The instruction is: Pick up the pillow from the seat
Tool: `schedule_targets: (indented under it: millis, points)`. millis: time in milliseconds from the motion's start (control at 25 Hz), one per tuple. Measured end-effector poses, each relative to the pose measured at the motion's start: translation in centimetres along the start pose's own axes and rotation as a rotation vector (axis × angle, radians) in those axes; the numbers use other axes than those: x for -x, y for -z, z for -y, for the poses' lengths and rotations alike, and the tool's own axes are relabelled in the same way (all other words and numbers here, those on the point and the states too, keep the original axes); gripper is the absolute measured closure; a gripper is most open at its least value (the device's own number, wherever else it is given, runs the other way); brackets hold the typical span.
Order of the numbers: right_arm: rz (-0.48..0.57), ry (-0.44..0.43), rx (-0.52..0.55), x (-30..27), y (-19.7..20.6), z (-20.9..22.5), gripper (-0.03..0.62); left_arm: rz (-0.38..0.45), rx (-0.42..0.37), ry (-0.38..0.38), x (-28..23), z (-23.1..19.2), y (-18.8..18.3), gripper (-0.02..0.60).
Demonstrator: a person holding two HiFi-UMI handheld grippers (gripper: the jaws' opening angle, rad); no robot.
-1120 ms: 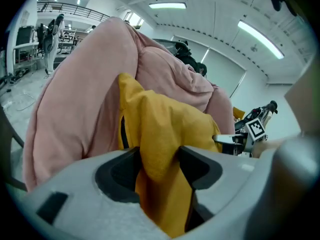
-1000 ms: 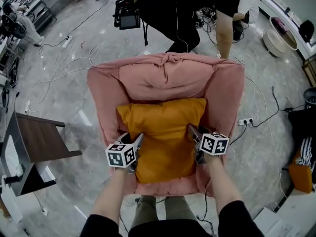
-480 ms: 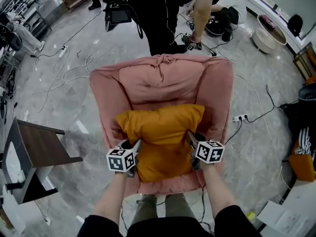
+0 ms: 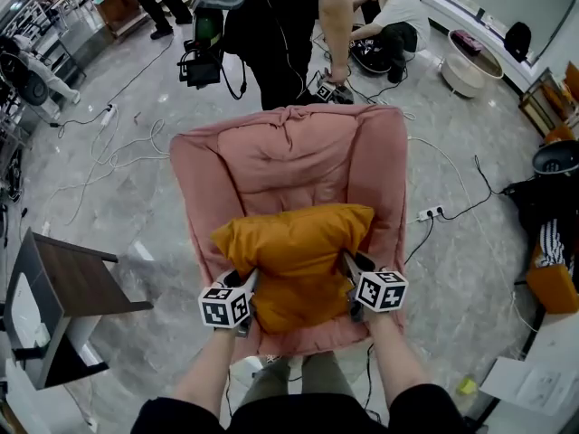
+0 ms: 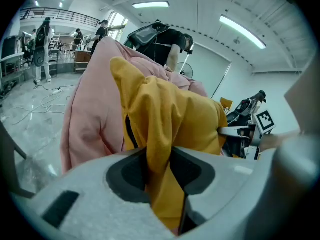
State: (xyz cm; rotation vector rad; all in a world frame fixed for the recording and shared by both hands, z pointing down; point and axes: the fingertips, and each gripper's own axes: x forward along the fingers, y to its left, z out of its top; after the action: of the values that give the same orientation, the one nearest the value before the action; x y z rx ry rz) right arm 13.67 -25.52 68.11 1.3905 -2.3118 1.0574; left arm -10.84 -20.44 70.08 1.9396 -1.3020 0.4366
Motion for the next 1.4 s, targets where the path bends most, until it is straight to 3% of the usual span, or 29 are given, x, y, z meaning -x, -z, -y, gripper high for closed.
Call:
schedule_targets:
  millis: [960,1400]
  points:
    - [0.125,0.096,0.006,12.7,3.8,-5.6,0.551,-0.018,-0.146,0.122,9.4,4.6,4.0,0.465]
    - [0.176,0.142,0.022,16.3,3.8,-8.0,0.559,-0.007,-0.207,0.171,12.7,6.1,4.3,0.476]
